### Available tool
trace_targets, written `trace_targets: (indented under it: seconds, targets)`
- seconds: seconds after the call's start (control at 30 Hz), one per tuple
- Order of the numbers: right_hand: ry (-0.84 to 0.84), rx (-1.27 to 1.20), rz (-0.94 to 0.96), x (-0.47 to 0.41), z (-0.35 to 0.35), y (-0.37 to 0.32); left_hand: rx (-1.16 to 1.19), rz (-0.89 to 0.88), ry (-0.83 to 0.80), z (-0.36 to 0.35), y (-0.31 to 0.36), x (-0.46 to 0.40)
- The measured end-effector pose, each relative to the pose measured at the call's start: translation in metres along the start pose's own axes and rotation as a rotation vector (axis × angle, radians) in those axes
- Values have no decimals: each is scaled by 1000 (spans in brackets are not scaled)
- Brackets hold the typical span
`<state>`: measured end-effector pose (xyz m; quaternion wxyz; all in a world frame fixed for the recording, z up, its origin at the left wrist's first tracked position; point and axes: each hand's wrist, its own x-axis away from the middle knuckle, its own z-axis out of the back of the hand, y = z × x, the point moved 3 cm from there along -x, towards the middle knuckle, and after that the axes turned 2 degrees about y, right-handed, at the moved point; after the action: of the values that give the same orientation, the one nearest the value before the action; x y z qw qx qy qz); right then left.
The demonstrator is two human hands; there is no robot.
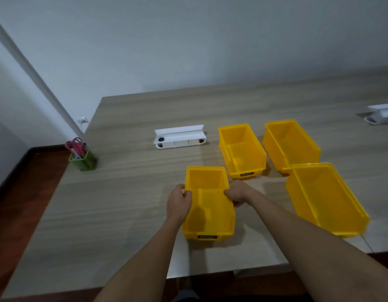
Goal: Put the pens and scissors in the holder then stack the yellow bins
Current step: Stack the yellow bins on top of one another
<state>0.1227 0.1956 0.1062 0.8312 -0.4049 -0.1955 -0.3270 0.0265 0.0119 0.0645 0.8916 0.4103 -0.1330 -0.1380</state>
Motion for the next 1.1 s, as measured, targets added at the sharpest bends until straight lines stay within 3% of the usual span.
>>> trace_targets:
  seconds: [0.27,0.4,0.6,0.93,1.1]
  targets:
    - [6,-30,69,-79,-7,-79,38,-50,-20,54,-22,-81]
    - [-13,-190,79,-191,-23,-59,-3,-130,-46,66,-29,-130]
    - [140,-124,69,-161,3,-130,-5,-162,-89,67,-35,-196]
    - [299,-143,28,-180,3,-149,25,-139,-119,51,-53,-237]
    - [290,-190,2,-192,0,-140,20,-141,-115,47,-55,-239]
